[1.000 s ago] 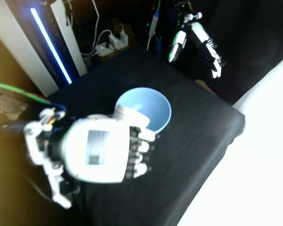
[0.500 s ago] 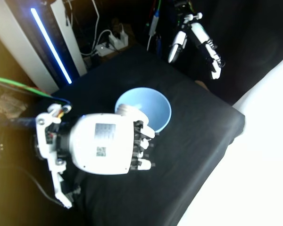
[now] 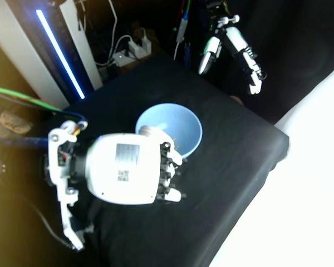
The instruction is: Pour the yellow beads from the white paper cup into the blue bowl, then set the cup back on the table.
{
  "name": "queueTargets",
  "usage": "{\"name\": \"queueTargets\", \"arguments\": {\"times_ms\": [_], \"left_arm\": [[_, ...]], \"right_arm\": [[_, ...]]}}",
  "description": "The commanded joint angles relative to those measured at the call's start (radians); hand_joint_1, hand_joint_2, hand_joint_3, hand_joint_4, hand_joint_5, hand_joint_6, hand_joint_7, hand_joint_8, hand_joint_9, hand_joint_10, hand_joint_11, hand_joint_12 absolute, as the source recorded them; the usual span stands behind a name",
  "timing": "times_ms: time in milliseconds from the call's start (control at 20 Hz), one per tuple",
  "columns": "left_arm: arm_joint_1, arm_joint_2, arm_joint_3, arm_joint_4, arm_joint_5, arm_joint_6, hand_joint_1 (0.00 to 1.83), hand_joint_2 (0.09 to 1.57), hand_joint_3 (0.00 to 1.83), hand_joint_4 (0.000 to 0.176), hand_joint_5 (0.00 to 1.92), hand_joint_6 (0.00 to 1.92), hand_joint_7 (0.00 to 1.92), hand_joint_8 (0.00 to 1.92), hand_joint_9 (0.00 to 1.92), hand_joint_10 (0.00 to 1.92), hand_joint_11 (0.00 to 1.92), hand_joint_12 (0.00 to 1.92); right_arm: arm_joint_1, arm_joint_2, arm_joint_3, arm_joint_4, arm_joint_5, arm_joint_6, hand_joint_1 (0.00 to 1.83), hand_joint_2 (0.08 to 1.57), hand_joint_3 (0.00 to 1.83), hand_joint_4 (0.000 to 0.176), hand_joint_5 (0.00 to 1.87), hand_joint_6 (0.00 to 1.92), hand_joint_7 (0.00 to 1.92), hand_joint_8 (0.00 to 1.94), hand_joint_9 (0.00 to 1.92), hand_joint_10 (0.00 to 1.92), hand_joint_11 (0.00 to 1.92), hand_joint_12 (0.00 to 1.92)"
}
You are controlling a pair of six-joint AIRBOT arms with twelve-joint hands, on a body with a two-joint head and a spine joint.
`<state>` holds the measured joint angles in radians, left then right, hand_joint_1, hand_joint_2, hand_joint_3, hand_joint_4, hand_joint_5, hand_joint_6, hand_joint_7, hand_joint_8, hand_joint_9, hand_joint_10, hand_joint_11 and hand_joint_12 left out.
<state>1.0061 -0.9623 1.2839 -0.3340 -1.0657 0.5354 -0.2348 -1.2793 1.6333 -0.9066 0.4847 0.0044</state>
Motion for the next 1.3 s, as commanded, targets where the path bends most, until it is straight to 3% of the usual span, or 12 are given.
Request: {"name": "queueTargets", "arguments": {"times_ms": [0, 150, 300, 400, 450, 500, 550, 750, 900, 1000, 1200, 1250], "left_arm": [[-0.011, 0.003, 0.007, -0.015, -0.113, -0.006, 0.60, 0.84, 0.00, 0.168, 0.08, 0.00, 0.28, 0.00, 0.24, 0.00, 0.00, 0.54], [-0.013, 0.003, 0.007, -0.012, -0.111, -0.006, 0.58, 0.85, 0.00, 0.156, 0.07, 0.00, 0.27, 0.00, 0.24, 0.00, 0.00, 0.57], [-0.017, 0.003, 0.007, -0.009, -0.108, -0.006, 0.61, 0.84, 0.00, 0.163, 0.07, 0.00, 0.27, 0.00, 0.24, 0.00, 0.00, 0.56], [-0.018, 0.003, 0.007, -0.008, -0.107, -0.006, 0.60, 0.84, 0.00, 0.169, 0.08, 0.00, 0.26, 0.00, 0.24, 0.00, 0.00, 0.54], [-0.019, 0.003, 0.007, -0.008, -0.106, -0.006, 0.61, 0.84, 0.00, 0.156, 0.07, 0.00, 0.27, 0.00, 0.24, 0.00, 0.00, 0.54], [-0.019, 0.003, 0.007, -0.008, -0.106, -0.006, 0.61, 0.84, 0.00, 0.147, 0.08, 0.00, 0.28, 0.00, 0.25, 0.00, 0.00, 0.55], [-0.020, 0.003, 0.007, -0.007, -0.105, -0.006, 0.62, 0.85, 0.00, 0.140, 0.08, 0.00, 0.28, 0.00, 0.25, 0.00, 0.00, 0.56], [-0.024, 0.003, 0.008, -0.006, -0.101, -0.006, 0.59, 0.83, 0.00, 0.148, 0.08, 0.00, 0.29, 0.00, 0.26, 0.00, 0.00, 0.58], [-0.032, 0.003, 0.008, -0.003, -0.099, -0.006, 0.59, 0.83, 0.00, 0.131, 0.08, 0.00, 0.28, 0.00, 0.26, 0.00, 0.00, 0.59], [-0.035, 0.003, 0.008, -0.002, -0.098, -0.006, 0.59, 0.84, 0.00, 0.135, 0.08, 0.00, 0.28, 0.00, 0.25, 0.00, 0.00, 0.59], [-0.039, 0.003, 0.009, 0.000, -0.096, -0.005, 0.61, 0.84, 0.00, 0.146, 0.09, 0.01, 0.27, 0.00, 0.26, 0.00, 0.00, 0.60], [-0.039, 0.003, 0.009, 0.000, -0.096, -0.005, 0.60, 0.84, 0.00, 0.149, 0.09, 0.00, 0.28, 0.00, 0.26, 0.00, 0.00, 0.61]], "right_arm": [[0.018, 0.006, -0.002, 0.036, 0.059, 0.008, 1.26, 1.07, 0.00, 0.000, 0.95, 0.99, 1.26, 0.55, 1.41, 0.00, 0.82, 1.09], [0.019, 0.006, -0.004, 0.021, 0.054, 0.011, 1.26, 1.07, 0.00, 0.000, 0.96, 0.96, 1.28, 0.53, 1.43, 0.01, 0.76, 1.14], [0.023, 0.006, -0.008, -0.011, 0.044, 0.017, 1.26, 1.06, 0.00, 0.000, 0.97, 0.95, 1.30, 0.47, 1.41, 0.00, 0.68, 1.14], [0.023, 0.006, -0.011, -0.015, 0.042, 0.018, 1.27, 1.06, 0.00, 0.000, 0.99, 0.91, 1.30, 0.50, 1.46, 0.02, 0.78, 1.13], [0.023, 0.006, -0.011, -0.017, 0.041, 0.018, 1.27, 1.06, 0.00, 0.000, 0.98, 0.92, 1.30, 0.51, 1.46, 0.01, 0.80, 1.09], [0.024, 0.006, -0.011, -0.017, 0.041, 0.018, 1.27, 1.06, 0.00, 0.000, 0.99, 0.91, 1.30, 0.49, 1.44, 0.01, 0.59, 1.16], [0.024, 0.006, -0.011, -0.018, 0.041, 0.018, 1.27, 1.05, 0.00, 0.000, 0.99, 0.88, 1.32, 0.47, 1.47, 0.01, 0.66, 1.23], [0.030, 0.005, -0.014, -0.039, 0.031, 0.019, 1.27, 1.06, 0.00, 0.000, 0.96, 0.94, 1.31, 0.49, 1.47, 0.02, 0.83, 1.14], [0.036, 0.002, -0.018, -0.059, 0.023, 0.019, 1.27, 1.06, 0.00, 0.000, 0.97, 0.93, 1.30, 0.51, 1.44, 0.00, 0.74, 1.07], [0.038, 0.001, -0.019, -0.066, 0.020, 0.019, 1.26, 1.08, 0.00, 0.000, 0.93, 1.00, 1.25, 0.60, 1.43, 0.00, 0.75, 1.07], [0.042, -0.001, -0.020, -0.080, 0.016, 0.019, 1.26, 1.08, 0.00, 0.000, 0.92, 1.01, 1.25, 0.59, 1.38, 0.00, 0.50, 1.11], [0.043, -0.003, -0.020, -0.086, 0.013, 0.019, 1.26, 1.08, 0.00, 0.000, 0.93, 0.98, 1.24, 0.62, 1.39, 0.01, 0.57, 1.13]]}}
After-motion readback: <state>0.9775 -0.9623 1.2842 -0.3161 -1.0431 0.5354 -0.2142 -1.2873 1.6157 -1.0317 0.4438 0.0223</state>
